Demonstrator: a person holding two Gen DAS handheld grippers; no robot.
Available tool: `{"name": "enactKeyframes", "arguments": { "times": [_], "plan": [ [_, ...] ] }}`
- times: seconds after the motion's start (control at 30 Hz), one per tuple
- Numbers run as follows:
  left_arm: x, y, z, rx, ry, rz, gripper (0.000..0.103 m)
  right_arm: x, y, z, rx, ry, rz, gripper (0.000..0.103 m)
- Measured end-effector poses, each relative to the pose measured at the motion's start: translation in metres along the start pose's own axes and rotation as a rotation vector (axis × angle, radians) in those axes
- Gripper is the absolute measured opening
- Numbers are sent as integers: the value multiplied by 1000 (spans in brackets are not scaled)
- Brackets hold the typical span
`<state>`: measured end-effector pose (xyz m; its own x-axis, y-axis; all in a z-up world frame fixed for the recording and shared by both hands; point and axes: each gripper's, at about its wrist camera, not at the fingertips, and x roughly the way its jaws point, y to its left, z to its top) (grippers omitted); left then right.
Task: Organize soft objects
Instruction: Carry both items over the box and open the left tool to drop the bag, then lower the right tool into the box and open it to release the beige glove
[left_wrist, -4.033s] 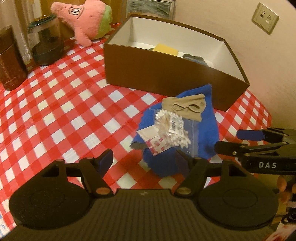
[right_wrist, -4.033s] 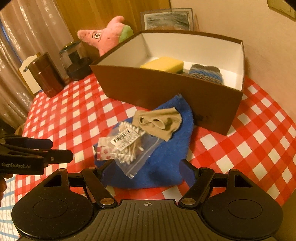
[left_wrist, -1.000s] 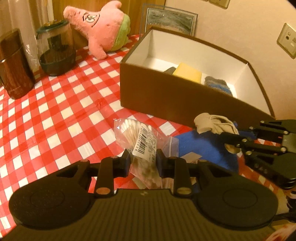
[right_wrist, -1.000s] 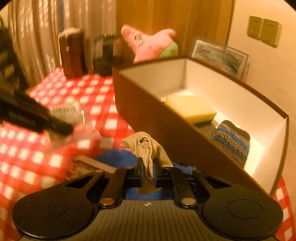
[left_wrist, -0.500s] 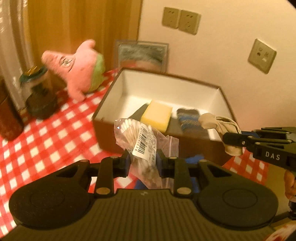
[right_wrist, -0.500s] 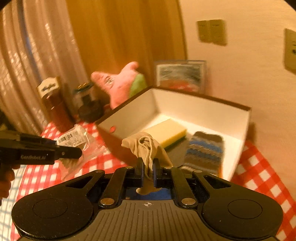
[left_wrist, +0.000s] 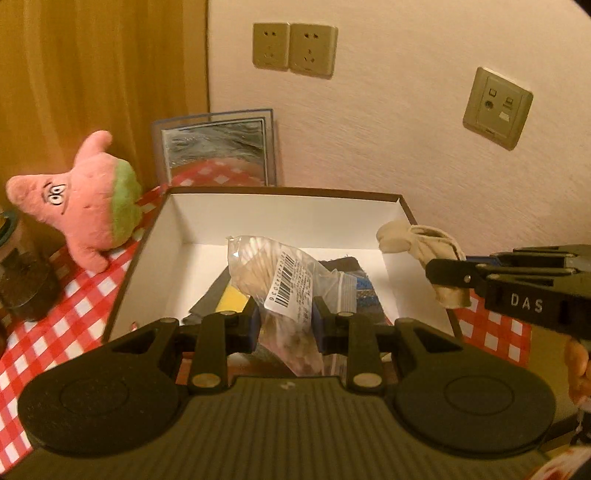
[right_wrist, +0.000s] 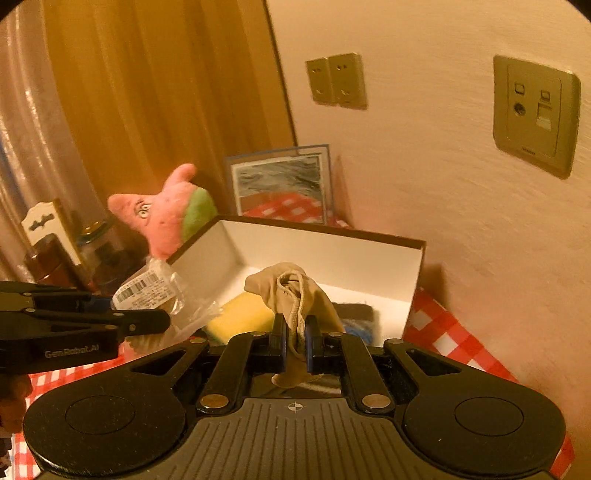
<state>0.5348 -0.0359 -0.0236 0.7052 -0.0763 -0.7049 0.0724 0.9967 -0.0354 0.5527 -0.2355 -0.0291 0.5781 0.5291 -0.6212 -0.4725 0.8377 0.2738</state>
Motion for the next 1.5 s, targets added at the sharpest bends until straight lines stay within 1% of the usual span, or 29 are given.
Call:
{"name": "enactKeyframes", "arguments": {
  "times": [0.23, 0.3, 0.37, 0.47, 0.63, 0.9, 1.5],
  "plan": [
    [29, -10, 10, 23, 34, -22, 27, 18, -12, -1, 33, 30, -16, 9],
    [34, -11, 12, 24, 31, -19, 30, 22, -15, -1, 38, 36, -17, 9],
    [39, -13, 14, 36, 31, -22, 42, 26, -17, 0, 42, 41, -18, 9],
    [45, -12, 17, 43, 38, -12, 43, 30, -21, 1, 47, 46, -20, 9],
    [49, 0, 19, 13, 53, 7, 43, 34, -24, 2, 49, 53, -17, 9],
    [51, 12, 20, -2, 77, 35, 43, 42, -23, 5, 43, 68, -11, 9],
    [51, 28, 22, -28, 85, 66, 43, 56, -22, 9, 24, 69, -15, 9]
  ]
}}
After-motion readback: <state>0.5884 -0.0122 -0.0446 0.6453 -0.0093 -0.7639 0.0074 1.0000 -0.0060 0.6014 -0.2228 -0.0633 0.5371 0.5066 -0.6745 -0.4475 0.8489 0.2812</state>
